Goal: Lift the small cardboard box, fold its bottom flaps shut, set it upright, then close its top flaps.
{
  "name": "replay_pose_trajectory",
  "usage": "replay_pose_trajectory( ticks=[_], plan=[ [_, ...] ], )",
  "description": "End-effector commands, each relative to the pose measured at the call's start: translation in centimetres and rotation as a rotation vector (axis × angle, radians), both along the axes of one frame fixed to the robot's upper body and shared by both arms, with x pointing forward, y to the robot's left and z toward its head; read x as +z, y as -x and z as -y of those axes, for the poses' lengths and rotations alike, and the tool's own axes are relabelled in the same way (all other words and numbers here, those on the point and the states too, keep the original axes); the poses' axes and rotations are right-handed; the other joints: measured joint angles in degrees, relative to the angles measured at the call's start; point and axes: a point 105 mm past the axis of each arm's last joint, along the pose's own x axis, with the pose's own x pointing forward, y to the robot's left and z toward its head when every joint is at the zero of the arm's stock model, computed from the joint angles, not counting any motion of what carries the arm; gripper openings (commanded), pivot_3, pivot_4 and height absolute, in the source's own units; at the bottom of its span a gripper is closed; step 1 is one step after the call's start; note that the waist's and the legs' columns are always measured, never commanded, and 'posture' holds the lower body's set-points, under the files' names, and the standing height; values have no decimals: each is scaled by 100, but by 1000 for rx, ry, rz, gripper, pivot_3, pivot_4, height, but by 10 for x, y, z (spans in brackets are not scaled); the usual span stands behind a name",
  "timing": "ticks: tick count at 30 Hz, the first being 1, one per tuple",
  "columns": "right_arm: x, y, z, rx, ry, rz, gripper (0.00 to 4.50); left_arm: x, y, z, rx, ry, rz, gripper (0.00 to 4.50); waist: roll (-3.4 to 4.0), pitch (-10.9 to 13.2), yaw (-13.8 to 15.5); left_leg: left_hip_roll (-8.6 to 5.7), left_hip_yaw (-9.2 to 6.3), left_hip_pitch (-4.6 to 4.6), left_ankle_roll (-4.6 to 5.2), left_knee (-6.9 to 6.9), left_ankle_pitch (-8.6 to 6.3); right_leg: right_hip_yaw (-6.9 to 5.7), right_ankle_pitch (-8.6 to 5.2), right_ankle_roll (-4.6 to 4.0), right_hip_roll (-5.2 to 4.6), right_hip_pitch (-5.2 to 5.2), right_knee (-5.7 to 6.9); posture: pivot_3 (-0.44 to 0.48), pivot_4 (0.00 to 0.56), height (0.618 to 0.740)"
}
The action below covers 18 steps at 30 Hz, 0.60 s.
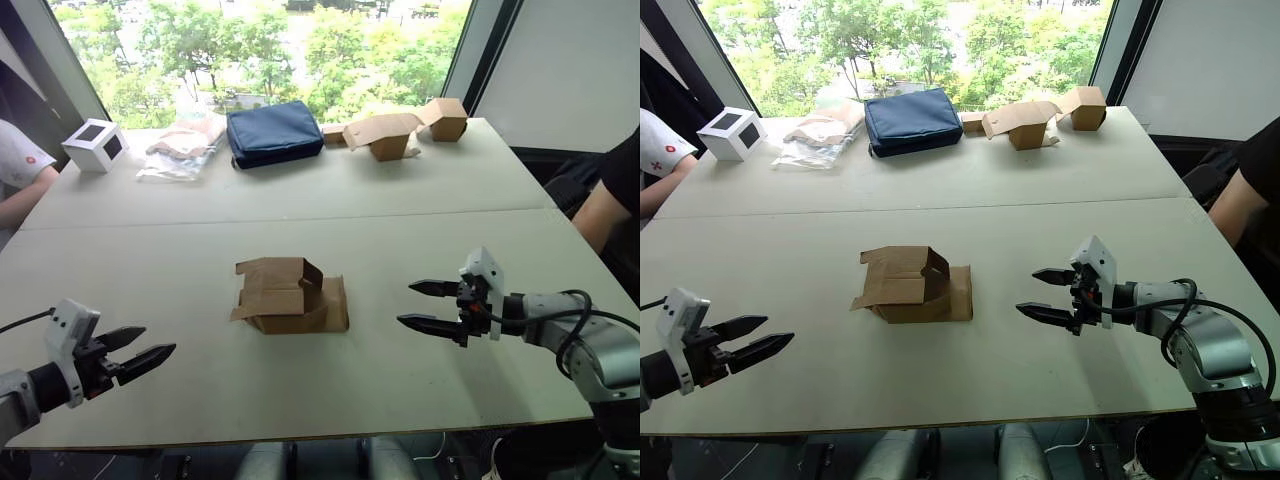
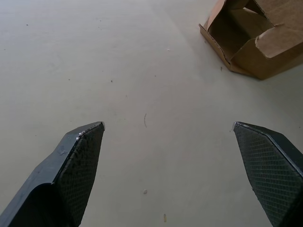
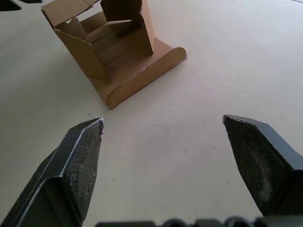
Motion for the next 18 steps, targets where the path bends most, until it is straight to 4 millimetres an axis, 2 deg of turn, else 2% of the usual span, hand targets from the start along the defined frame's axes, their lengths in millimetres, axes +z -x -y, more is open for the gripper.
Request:
replay_pose_trajectory(
  ticks=[1, 18],
  plan=[
    [9, -2, -3, 6, -12, 41, 4336, 7, 0, 0, -10, -29, 20, 4495, 0, 0, 0, 0, 0, 0, 0, 0, 0, 0, 0, 0, 0, 0, 0, 0, 150, 740],
    [10, -3, -4, 5, -30, 30, 4336, 10, -4, -8, 17, -45, 60, 4495, 0, 0, -1, 0, 0, 0, 0, 0, 0, 0, 1, 1, 0, 0, 0, 0, 150, 740]
  ],
)
